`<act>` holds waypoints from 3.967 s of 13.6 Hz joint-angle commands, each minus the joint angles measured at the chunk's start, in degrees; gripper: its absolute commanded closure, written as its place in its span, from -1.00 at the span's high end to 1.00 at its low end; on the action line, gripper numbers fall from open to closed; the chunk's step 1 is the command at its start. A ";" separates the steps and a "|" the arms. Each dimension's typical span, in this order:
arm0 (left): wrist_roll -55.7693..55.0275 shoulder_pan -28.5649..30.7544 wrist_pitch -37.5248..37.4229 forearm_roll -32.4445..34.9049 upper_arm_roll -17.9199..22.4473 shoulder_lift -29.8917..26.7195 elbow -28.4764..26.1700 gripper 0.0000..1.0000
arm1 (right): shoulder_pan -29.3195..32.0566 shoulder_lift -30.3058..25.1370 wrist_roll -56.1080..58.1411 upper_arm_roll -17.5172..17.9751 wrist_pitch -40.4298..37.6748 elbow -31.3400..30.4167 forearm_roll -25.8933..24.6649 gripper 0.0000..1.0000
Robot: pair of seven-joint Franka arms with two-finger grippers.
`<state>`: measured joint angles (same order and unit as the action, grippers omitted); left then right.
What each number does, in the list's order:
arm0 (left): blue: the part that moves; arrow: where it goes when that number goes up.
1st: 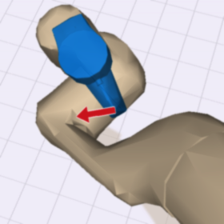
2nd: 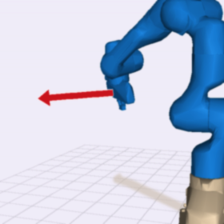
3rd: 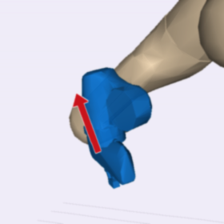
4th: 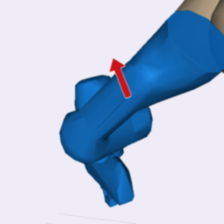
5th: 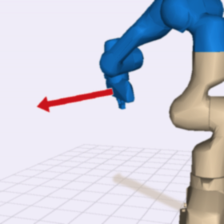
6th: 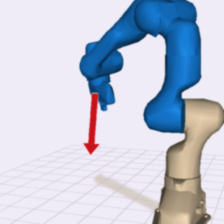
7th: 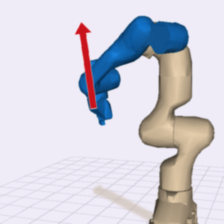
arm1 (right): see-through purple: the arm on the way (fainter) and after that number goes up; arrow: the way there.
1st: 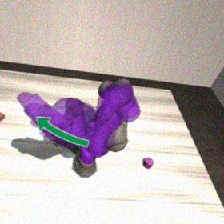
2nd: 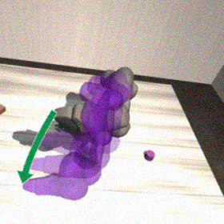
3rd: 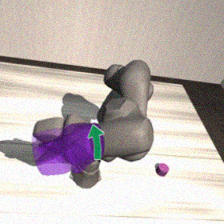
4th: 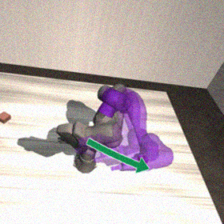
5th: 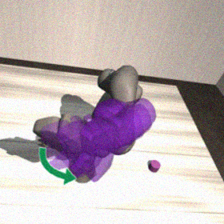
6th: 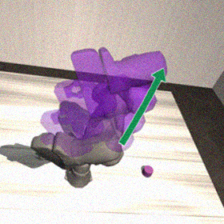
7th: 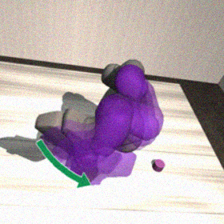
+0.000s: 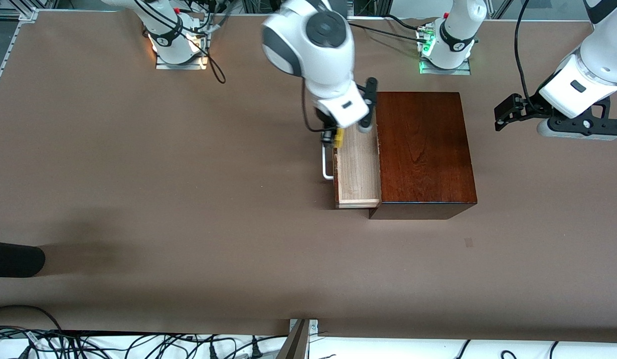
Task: Open drawer, take yellow block, close drawer
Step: 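Lift the yellow block out and carry it away with the right gripper, then lower the block to the table while the left gripper reaches the drawer, then push the drawer shut with the left gripper while the right gripper releases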
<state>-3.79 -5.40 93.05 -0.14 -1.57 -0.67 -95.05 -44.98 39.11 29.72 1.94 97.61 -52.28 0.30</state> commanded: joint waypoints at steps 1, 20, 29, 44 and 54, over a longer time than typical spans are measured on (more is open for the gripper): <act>0.45 -0.22 -1.30 -1.00 0.34 0.84 1.89 1.00 | 7.16 -4.38 -0.01 0.61 -1.90 -1.25 1.98 -1.00; 1.24 -6.10 -6.64 -1.97 -2.56 4.62 3.29 1.00 | 39.43 -27.86 -11.70 -2.29 5.90 -43.24 9.73 -1.00; 8.24 -26.32 1.04 -6.10 -2.91 18.06 11.21 1.00 | 40.33 -29.09 -20.05 0.35 28.74 -63.27 1.46 -1.00; 41.91 -37.66 21.73 0.21 -3.35 31.86 10.68 1.00 | 41.99 -20.74 -36.13 2.81 52.13 -77.52 -2.32 -1.00; 58.90 -36.35 19.38 1.46 -2.13 35.65 7.95 1.00 | 43.31 -21.34 -35.34 2.81 52.95 -77.01 -2.67 1.00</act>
<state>52.65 -42.67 115.59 0.15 -4.43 35.73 -86.38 -3.00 20.47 -5.18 3.95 150.58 -129.18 -0.95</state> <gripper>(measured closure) 0.000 0.211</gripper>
